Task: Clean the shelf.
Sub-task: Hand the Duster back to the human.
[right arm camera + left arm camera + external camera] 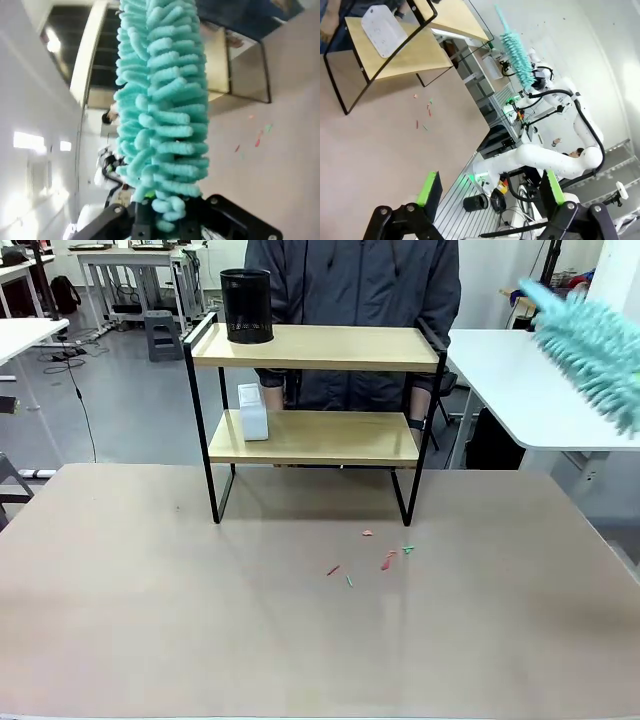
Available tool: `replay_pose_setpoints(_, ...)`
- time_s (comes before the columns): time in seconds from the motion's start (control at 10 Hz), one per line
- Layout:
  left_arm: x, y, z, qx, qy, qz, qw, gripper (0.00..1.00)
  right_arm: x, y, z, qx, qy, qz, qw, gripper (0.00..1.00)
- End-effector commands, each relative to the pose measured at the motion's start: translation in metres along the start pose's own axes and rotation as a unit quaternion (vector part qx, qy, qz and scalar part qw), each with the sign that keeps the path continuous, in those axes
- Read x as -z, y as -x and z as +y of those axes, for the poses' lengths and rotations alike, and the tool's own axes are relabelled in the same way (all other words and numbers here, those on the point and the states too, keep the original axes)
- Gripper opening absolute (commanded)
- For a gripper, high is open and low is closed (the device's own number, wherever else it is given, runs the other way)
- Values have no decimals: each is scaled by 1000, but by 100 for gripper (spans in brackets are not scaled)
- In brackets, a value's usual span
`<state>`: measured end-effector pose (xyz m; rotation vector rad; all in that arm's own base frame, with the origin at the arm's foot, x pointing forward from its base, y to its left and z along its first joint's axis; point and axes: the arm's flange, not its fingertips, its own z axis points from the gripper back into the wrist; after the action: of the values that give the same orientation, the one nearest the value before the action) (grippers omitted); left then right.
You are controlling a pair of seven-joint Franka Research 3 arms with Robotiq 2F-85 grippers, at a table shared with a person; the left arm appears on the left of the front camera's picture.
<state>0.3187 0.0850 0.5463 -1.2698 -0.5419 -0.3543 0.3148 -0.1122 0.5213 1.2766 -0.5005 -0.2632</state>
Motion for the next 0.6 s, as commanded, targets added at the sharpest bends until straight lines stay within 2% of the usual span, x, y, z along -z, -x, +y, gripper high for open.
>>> replay_pose_setpoints(0.0, -2, 3, -6, 0, -2, -4, 1000, 100, 43, -21, -12, 62, -6, 22, 998, 0)
replay_pose_setpoints(0.3, -2, 3, -6, 0, -2, -4, 1000, 100, 60, -39, -63, 145, 9, 55, 988, 0)
replay_pose_setpoints(0.4, -2, 3, -6, 0, -2, -4, 1000, 100, 60, -17, -49, 89, 14, 38, 995, 0)
replay_pose_setpoints(0.5, -2, 3, -6, 0, -2, -4, 1000, 100, 60, -17, -49, 89, 14, 38, 995, 0)
